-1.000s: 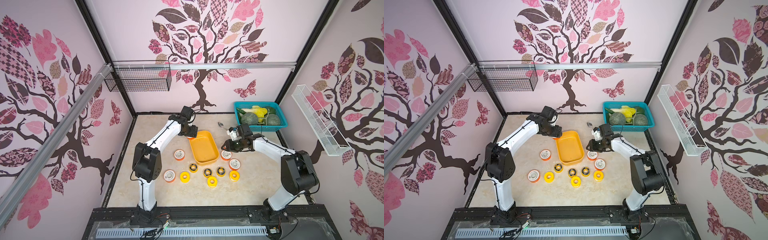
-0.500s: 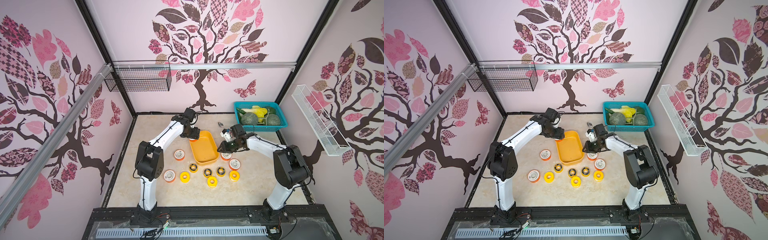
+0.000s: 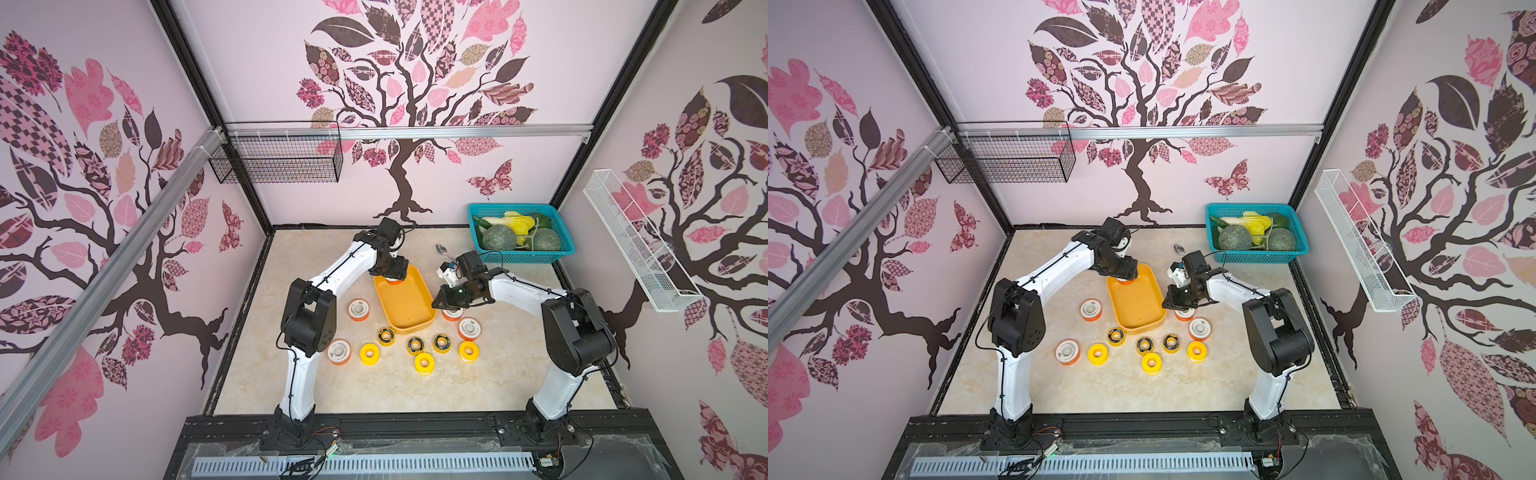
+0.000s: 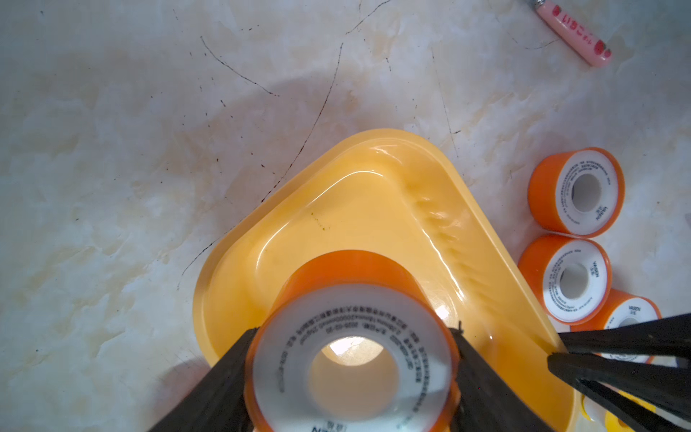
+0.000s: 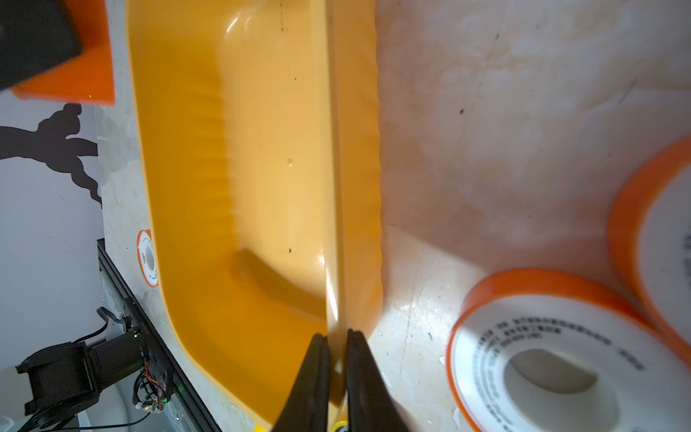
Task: Put the sealing tape into the storage box
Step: Place the sealing tape in the storage box.
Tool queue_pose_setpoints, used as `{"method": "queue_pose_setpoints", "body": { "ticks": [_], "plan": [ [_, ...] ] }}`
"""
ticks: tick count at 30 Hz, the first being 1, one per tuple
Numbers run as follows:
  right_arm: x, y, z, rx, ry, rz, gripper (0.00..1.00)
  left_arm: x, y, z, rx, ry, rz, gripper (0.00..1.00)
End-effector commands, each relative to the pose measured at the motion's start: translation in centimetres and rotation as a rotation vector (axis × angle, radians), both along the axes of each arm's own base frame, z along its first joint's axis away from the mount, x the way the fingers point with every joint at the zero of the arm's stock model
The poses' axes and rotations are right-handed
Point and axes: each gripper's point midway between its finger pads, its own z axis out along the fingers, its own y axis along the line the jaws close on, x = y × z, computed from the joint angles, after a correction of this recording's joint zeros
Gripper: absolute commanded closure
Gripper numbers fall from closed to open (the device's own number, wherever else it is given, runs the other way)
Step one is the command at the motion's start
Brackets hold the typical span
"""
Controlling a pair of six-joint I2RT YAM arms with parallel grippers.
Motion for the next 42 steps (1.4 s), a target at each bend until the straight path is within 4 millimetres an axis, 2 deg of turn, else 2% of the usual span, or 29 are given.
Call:
{"method": "queue_pose_setpoints", "body": {
  "ticks": [1,6,14,16,25,35,42],
  "plan": [
    [-0.9,0.2,0.1,0.013,0.026,-0.016,0.85,-0.2,-0.8,-1.2,0.0,0.029,-0.013,0.36],
    [-1.2,0.4,0.0,0.02,0.031,-0.028,0.85,-0.6,-1.5,-2.4,0.01,0.042,-0.03,0.36],
    [-1.2,0.4,-0.3,0.007,0.033,-0.033,0.84,0.6,-2.0,-4.5,0.04,0.052,-0.024,0.36],
    [-1.1,0.4,-0.3,0.006,0.032,-0.033,0.84,1.4,-2.4,-4.2,0.033,0.034,-0.022,0.36],
    [-1.3,0.6,-0.4,0.005,0.039,-0.031,0.83,3.0,-2.8,-5.5,0.051,0.024,0.0,0.36],
    [-1.3,0.7,-0.5,0.006,0.043,-0.025,0.84,3.5,-3.0,-7.2,0.065,0.049,0.01,0.35],
    [-1.4,0.7,-0.5,0.005,0.045,-0.026,0.84,3.7,-3.5,-7.7,0.048,0.06,0.011,0.28]
  ]
}}
